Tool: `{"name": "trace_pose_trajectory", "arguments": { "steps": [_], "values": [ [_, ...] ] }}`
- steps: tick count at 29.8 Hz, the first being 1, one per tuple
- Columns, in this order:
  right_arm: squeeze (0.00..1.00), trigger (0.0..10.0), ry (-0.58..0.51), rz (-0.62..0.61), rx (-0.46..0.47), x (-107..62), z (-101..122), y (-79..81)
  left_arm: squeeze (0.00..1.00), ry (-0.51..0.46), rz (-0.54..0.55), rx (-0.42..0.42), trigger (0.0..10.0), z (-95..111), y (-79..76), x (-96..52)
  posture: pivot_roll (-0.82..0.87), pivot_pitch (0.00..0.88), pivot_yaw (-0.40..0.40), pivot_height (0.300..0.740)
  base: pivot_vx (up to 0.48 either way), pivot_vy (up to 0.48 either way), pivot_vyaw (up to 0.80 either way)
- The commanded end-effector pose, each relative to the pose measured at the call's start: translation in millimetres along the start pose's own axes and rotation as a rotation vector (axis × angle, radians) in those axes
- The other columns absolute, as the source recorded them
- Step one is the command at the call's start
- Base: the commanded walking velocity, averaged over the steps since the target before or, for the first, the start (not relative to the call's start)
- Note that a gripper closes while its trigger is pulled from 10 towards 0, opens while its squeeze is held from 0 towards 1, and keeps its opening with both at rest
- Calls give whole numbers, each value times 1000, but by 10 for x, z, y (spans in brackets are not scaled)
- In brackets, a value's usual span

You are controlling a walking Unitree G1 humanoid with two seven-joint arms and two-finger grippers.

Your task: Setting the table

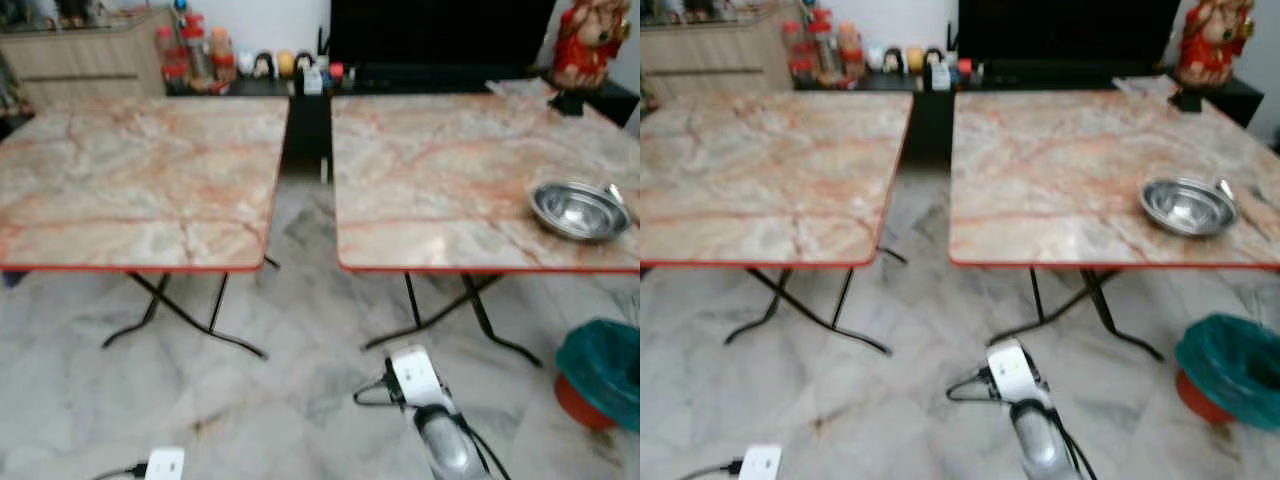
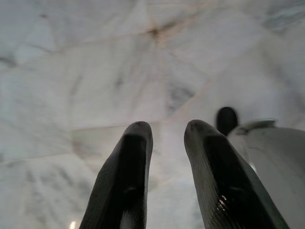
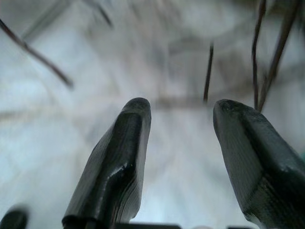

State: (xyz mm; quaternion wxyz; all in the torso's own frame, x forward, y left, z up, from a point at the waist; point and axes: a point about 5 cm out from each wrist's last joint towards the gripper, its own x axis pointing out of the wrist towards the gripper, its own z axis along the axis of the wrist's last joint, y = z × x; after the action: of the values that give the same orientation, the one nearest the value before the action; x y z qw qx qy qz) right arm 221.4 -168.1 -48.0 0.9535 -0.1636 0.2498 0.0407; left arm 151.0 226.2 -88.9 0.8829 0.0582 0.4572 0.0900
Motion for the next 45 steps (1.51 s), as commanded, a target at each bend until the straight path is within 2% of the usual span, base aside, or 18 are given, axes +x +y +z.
{"name": "trace_pose_trajectory", "arguments": {
  "steps": [1, 4, 7, 11, 22, 32, 41, 45],
  "values": [
    [0, 10000, 147, -27, 114, -88, -265, -75, 0, 1, -16, 4, 10000, 14, -48, 5, 15, 35, 57, 740, 0, 405, 0],
    [0, 10000, 267, -37, 160, -206, -499, -64, 0, -4, -14, 10, 10000, 33, -32, 9, 23, 38, 63, 740, 0, 404, 0],
    [0, 10000, 384, -72, 281, -348, -730, -81, 0, -8, -11, 12, 10000, 46, -17, 12, 27, 39, 65, 740, 0, 404, 0],
    [0, 10000, 449, -89, 339, -426, -846, -97, 0, -5, -8, 14, 10000, 34, 4, 9, 33, 40, 78, 740, 0, 404, 0],
    [0, 10000, 409, -31, 313, -320, -720, -89, 0, -6, -8, 10, 10000, 38, -9, 10, 42, 30, 71, 740, 0, 402, 0],
    [0, 10000, 377, -8, 366, -263, -635, -30, 0, -6, 5, 1, 10000, 22, 30, 5, 49, 4, 70, 740, 0, 404, -355],
    [0, 10000, 349, 12, 380, -231, -580, 9, 0, -3, 4, 3, 10000, 16, 29, 4, 58, 9, 73, 740, 0, 401, 0],
    [0, 10000, 325, 13, 347, -217, -549, 6, 0, -10, 5, -1, 10000, 39, 24, 9, 59, 18, 72, 740, 0, 398, 319]
  ]
}}
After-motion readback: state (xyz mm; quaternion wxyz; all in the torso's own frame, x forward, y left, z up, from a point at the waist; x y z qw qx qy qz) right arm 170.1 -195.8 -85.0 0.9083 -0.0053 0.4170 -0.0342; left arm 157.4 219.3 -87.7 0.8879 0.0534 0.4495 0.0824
